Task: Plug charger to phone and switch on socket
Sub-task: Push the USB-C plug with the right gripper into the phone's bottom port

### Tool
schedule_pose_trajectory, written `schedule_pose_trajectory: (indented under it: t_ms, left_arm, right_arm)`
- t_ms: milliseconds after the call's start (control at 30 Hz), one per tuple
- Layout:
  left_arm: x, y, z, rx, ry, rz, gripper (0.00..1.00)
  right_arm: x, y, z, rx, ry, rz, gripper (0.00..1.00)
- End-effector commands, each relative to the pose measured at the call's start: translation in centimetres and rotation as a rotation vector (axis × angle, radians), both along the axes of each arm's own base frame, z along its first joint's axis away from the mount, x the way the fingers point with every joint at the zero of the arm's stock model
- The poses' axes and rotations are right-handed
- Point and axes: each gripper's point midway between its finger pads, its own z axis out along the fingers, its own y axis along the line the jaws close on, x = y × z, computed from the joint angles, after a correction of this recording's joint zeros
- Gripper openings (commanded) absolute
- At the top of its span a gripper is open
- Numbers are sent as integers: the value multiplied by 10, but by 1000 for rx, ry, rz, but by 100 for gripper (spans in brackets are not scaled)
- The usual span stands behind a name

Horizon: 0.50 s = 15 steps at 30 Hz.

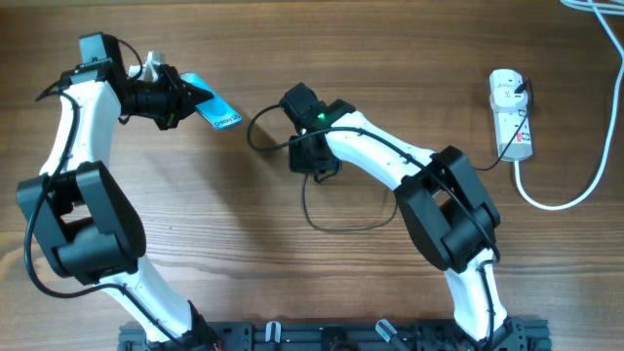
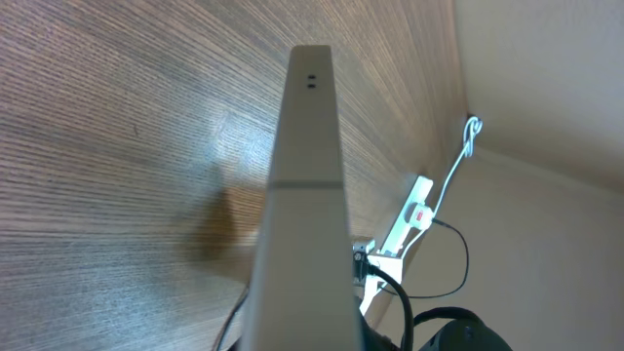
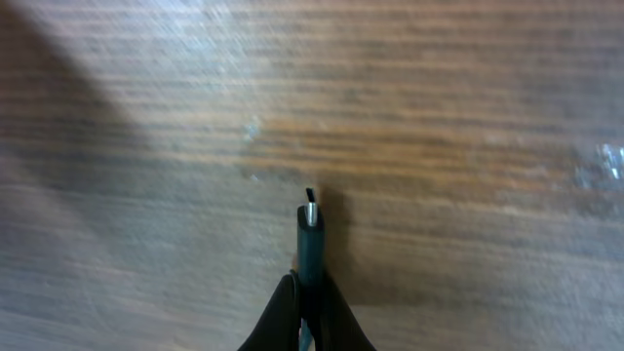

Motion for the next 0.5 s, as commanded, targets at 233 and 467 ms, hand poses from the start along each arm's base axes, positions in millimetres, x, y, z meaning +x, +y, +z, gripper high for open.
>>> schedule_pose_trajectory:
  t_ms: [233, 467]
  left_arm:
    - [1, -4, 18, -19, -53, -26, 4]
    - [-2, -22, 42, -145, -170, -128, 4]
  right_arm:
    - [16, 38, 87, 409, -130, 346, 4]
    - [-5, 45, 165, 734, -129, 484, 4]
